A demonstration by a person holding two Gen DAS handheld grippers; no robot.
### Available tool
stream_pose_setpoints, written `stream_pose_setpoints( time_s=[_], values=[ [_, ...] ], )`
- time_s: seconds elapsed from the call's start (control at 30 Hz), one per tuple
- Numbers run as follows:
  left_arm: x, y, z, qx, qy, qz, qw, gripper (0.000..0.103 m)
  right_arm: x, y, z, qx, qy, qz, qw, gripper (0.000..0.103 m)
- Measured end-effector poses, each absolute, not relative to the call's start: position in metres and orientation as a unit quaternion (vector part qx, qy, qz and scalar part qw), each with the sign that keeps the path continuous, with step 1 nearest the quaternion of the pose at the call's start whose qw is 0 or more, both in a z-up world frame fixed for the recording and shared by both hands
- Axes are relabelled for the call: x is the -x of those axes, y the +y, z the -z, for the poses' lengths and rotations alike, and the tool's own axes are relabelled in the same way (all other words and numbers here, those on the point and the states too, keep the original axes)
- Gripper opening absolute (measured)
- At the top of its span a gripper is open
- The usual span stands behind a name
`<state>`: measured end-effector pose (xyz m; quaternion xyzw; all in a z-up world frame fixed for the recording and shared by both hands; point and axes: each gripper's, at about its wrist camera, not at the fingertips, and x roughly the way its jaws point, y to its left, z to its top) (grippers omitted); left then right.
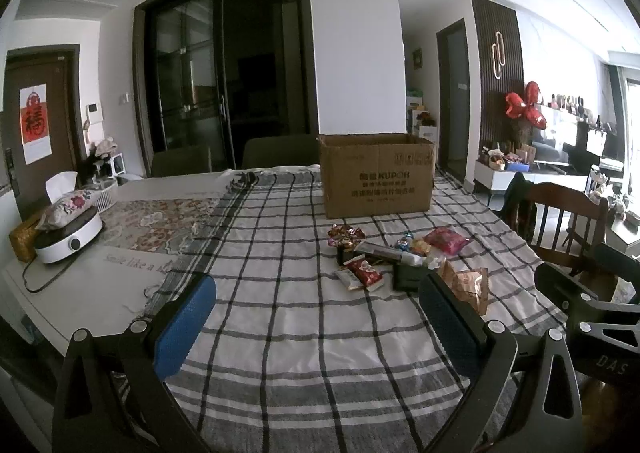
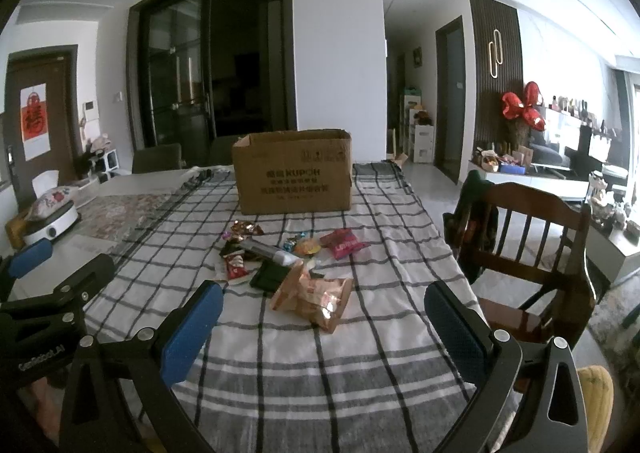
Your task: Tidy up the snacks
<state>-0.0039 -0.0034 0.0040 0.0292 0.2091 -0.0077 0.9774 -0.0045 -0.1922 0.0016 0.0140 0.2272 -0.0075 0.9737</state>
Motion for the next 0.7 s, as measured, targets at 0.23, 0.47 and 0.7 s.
stream_pose_setpoints(
  time_s=[0.23,0.47,0.7],
  values=[
    [0.0045,-0.0034,-0.0040,-0.029,0.208,0.008,0.978,0.103,0.0058,-0.1918,-0.0019,-0.014,0.225,0.008,0.974,0.102],
    [0.0046,-0.0032,-0.0045,-0.029,0.207,0.008,0.978,0.103,0.0057,-0.1924,-0.0026,-0.013,0.224,0.008,0.975,0.102],
    [0.0053,-0.0029,-0.0047,-0.029,0.206,0.007,0.978,0.103,0.0065,-0.1917,-0.0027,-0.013,0.222,0.008,0.975,0.102]
  ],
)
